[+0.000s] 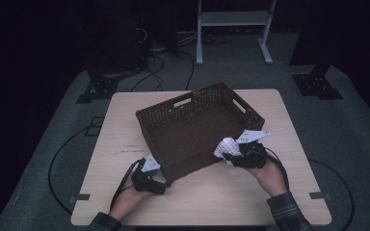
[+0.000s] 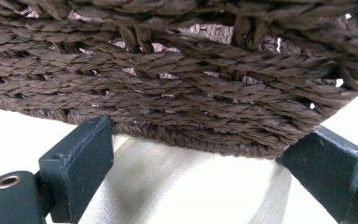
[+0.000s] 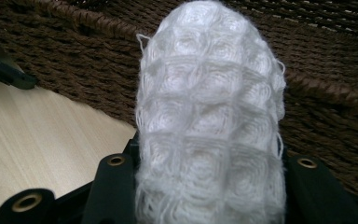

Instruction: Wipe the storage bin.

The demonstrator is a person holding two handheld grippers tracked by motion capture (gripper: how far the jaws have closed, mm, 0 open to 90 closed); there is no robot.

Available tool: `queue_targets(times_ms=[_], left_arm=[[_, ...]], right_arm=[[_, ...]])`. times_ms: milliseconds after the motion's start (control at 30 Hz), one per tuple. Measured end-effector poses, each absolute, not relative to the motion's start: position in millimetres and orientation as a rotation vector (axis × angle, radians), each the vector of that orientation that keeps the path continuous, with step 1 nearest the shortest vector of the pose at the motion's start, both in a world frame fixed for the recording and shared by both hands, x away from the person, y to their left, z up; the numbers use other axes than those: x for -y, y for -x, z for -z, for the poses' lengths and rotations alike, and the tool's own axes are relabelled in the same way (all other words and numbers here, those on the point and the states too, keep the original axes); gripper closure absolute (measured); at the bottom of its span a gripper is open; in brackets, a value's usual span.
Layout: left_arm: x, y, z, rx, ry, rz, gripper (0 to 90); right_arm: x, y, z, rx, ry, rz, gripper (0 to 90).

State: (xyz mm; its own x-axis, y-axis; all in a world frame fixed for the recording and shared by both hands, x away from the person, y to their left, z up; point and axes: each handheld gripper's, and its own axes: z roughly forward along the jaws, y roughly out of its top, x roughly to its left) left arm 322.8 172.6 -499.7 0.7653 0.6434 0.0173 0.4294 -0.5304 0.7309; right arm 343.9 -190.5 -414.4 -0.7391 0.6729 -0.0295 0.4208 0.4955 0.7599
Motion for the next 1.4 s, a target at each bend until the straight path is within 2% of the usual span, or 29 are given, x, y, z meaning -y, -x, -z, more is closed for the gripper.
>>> queue_targets(times_ms=[1400], left_arm=[[-172,-323,500,-0.798,-2.21,-0.369,8.9]], right_arm=[[148,-344,475,-2.642,-0.893,-0.954,54.0]])
